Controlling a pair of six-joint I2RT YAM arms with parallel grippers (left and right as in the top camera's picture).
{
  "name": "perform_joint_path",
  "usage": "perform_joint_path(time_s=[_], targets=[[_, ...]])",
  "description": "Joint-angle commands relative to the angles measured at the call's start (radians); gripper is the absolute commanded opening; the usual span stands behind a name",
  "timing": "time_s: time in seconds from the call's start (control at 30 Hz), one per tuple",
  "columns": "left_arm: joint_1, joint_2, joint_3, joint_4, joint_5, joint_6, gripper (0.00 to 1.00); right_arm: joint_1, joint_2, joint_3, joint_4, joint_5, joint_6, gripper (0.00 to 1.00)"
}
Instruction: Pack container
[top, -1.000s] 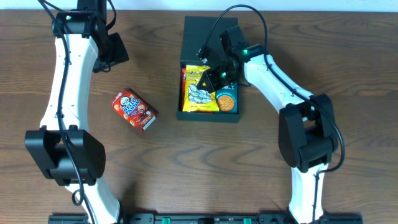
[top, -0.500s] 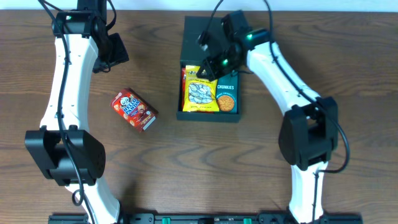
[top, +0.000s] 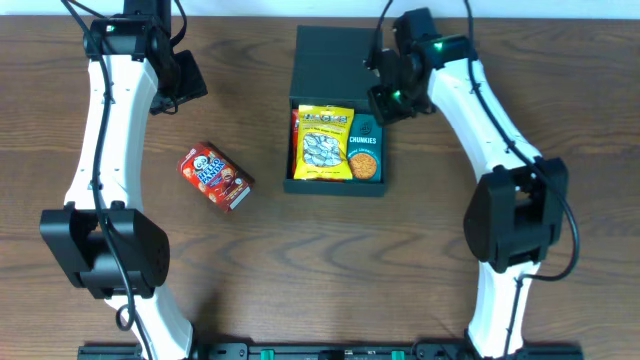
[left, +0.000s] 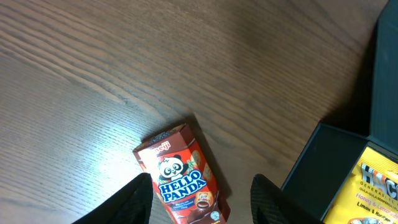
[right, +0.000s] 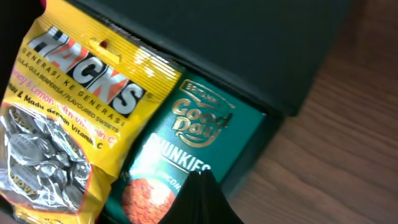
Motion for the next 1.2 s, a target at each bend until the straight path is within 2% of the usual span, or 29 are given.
perform_joint_path(time_s=[0.0, 0.5, 0.87, 1.17], targets=[[0.007, 0.003, 0.008, -0.001, -0.020, -0.004, 0.52, 0.043, -0.011, -0.011, 0.002, 0.070, 0.017, 0.01], [0.007, 0.003, 0.008, 0.000, -0.048, 0.004, 0.53, 0.128, 0.070, -0.011, 0.005, 0.135, 0.068, 0.01], [0.007, 0.003, 0.008, 0.000, -0.048, 0.004, 0.54, 0.184, 0.100, -0.011, 0.029, 0.093, 0.082, 0.01], [0.007, 0.003, 0.008, -0.005, -0.048, 0.004, 0.54, 0.177, 0.100, -0.011, -0.025, 0.145, 0.082, 0.01]])
